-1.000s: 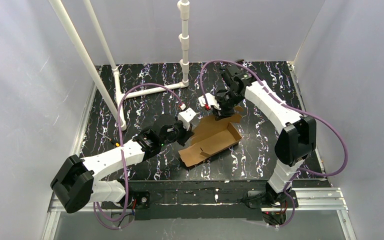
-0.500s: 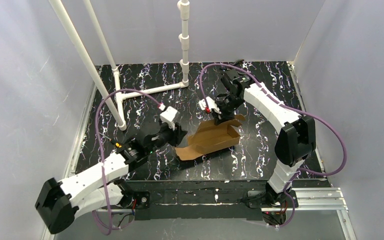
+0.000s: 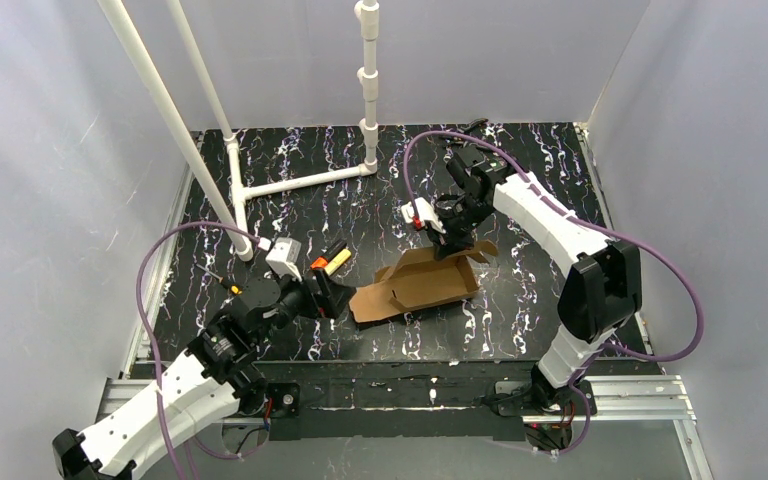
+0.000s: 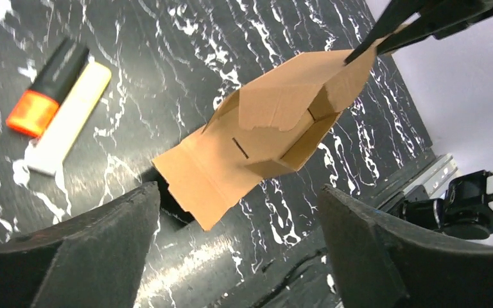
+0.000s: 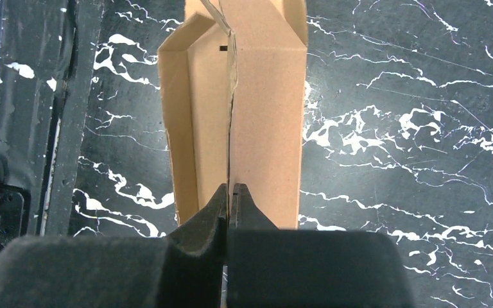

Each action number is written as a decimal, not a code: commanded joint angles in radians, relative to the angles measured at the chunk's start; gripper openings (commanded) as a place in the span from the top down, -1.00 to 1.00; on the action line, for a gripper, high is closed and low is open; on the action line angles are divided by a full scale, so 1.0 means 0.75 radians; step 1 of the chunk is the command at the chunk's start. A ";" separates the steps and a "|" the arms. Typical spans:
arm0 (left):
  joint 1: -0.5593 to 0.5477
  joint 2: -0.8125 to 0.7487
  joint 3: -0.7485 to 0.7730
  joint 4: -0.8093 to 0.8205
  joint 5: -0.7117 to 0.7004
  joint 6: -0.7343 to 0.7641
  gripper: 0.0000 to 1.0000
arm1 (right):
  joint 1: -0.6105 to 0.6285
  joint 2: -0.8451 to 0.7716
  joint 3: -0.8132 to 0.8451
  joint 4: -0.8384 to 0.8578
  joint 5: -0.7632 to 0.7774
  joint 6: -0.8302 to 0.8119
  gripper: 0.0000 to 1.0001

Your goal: Fold the paper box

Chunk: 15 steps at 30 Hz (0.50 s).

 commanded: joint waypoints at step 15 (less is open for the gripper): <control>0.017 0.611 0.075 0.240 -0.047 -0.033 -0.07 | 0.001 -0.071 -0.024 0.165 0.020 0.277 0.83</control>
